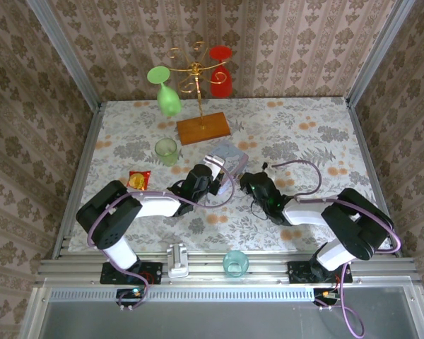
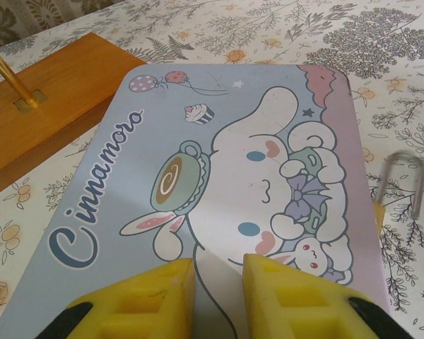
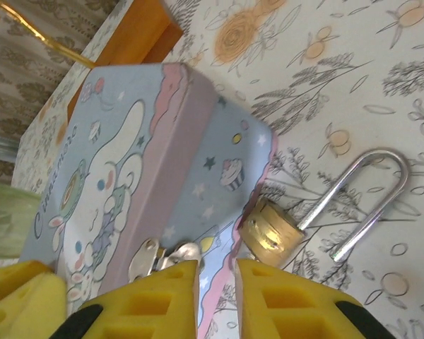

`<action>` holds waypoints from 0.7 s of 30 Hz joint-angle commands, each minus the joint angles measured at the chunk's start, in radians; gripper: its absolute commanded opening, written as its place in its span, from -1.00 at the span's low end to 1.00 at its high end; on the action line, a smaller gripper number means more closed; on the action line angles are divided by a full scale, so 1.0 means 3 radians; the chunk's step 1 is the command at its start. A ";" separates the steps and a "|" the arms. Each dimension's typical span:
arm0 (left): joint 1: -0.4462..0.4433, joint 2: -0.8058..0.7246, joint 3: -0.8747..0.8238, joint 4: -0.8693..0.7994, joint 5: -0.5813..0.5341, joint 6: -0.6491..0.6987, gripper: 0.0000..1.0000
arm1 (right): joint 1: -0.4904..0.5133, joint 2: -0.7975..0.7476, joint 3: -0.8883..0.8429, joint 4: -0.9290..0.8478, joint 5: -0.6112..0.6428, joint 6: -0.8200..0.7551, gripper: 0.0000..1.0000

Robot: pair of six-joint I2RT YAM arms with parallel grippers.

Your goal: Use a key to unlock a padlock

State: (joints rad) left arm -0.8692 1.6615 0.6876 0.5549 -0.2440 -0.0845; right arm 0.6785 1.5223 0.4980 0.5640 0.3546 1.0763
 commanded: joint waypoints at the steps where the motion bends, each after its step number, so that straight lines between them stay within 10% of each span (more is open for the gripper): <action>1: 0.0019 0.0169 -0.0229 -0.1109 0.0096 0.0150 -0.51 | -0.0073 0.0018 -0.0032 -0.0008 -0.0048 -0.0044 -0.58; 14: 0.0038 -0.0553 0.0225 -0.1868 -0.0206 -0.0213 0.00 | -0.0594 -0.0229 0.0579 -0.1902 -0.0977 -0.1152 -0.24; 21: -0.0053 -0.0842 0.0575 -0.2559 -0.0264 -0.0490 1.00 | -0.0584 0.0000 0.0960 -0.2117 -0.1146 -0.1206 -0.07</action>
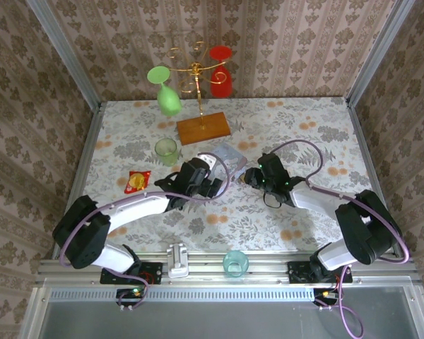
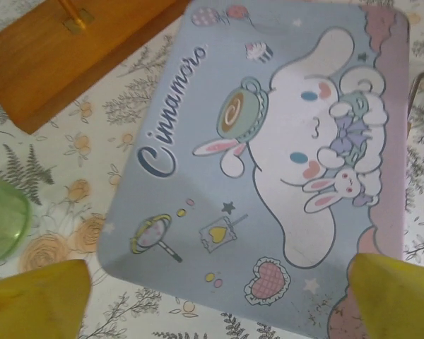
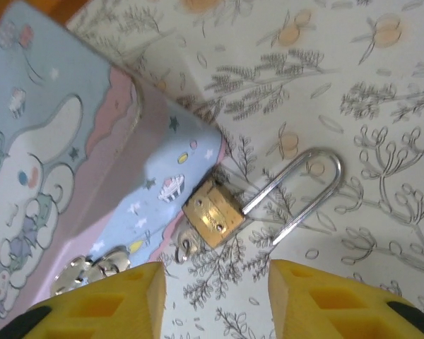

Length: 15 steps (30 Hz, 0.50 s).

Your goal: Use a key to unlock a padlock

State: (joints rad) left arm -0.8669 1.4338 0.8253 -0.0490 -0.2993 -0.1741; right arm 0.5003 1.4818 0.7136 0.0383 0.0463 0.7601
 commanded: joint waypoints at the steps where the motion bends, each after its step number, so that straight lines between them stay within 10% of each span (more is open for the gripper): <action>1: -0.0116 -0.0098 0.0062 -0.0572 -0.0119 -0.0284 1.00 | 0.0009 0.0254 0.0402 -0.0547 -0.0114 -0.0175 -0.06; 15: -0.0263 0.0739 0.0116 -0.0473 -0.0402 -0.0553 1.00 | 0.0107 0.0774 0.0616 -0.0375 0.0118 0.0104 -0.13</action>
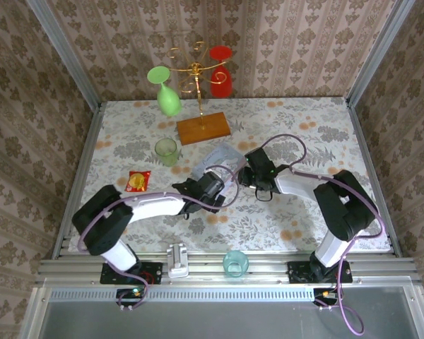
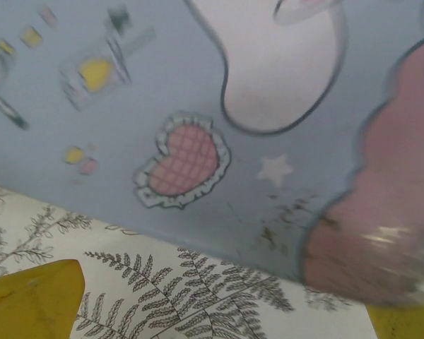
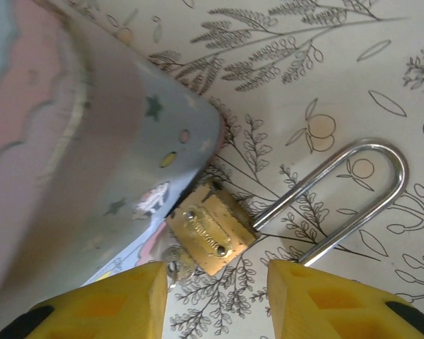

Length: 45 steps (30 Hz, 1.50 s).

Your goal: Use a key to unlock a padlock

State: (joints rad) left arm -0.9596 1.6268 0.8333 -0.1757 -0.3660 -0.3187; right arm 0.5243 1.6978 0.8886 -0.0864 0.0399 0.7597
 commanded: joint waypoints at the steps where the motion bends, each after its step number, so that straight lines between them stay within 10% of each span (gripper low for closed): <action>1: 0.0072 0.0104 0.0076 -0.0023 -0.0185 -0.0082 1.00 | 0.0035 0.0074 0.0034 0.0075 0.0151 0.0122 -0.13; 16: 0.0655 -0.0190 -0.0286 0.0335 0.0108 -0.0093 1.00 | 0.0216 0.0350 0.0261 -0.0433 0.0762 -0.0104 -0.13; 45: 0.0245 -0.0116 -0.0430 0.1057 -0.0127 -0.0840 1.00 | 0.0124 0.0258 0.0326 -0.0385 0.1031 -0.0135 -0.01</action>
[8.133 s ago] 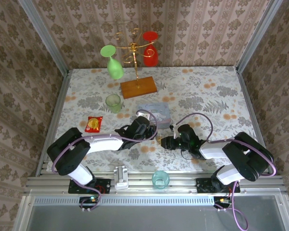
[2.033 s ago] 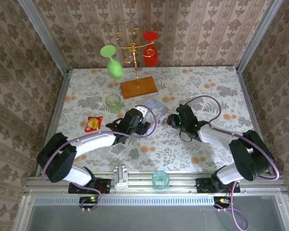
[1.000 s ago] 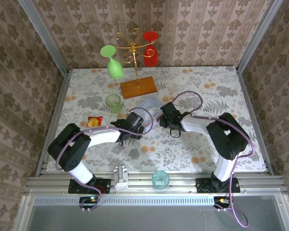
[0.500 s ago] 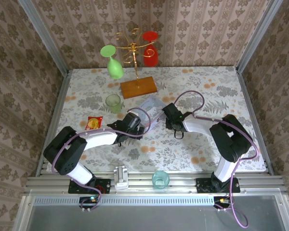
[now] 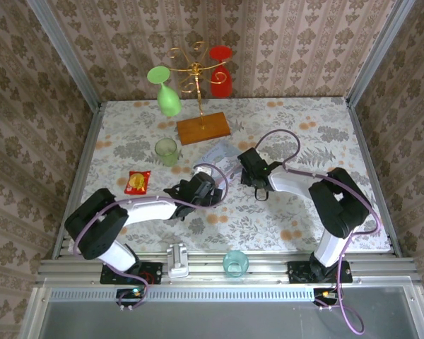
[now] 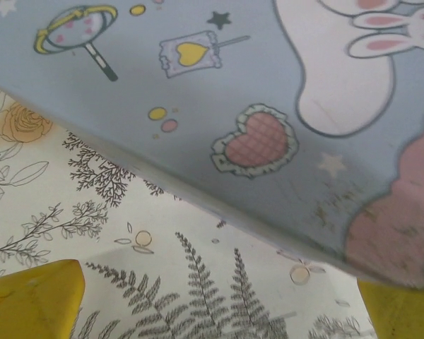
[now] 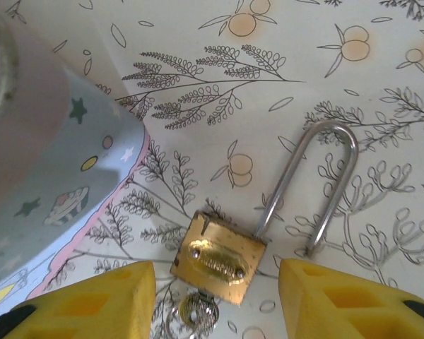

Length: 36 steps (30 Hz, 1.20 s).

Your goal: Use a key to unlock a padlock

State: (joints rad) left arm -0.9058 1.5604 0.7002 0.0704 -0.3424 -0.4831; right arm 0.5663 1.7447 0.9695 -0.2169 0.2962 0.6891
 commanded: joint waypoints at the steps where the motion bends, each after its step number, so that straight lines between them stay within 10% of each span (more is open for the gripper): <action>1: 0.0064 0.0142 0.0058 0.0273 -0.0214 -0.0276 1.00 | -0.0016 0.0129 0.0074 0.0050 0.0202 0.0102 -0.02; 8: -0.0133 0.0213 0.0048 0.0380 -0.0416 -0.0408 1.00 | -0.0082 0.0281 0.0089 0.0100 0.0284 0.0070 -0.06; 36: 0.0676 0.0564 -0.0086 0.0779 -0.0153 -0.0059 0.88 | -0.0170 -0.0691 -0.0602 -0.0798 -0.0482 -0.0661 -0.39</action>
State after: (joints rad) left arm -0.7254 1.7180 0.6876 0.2783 -0.4068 -0.5182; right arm 0.5205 1.5688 0.7815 -0.3531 0.2352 0.5060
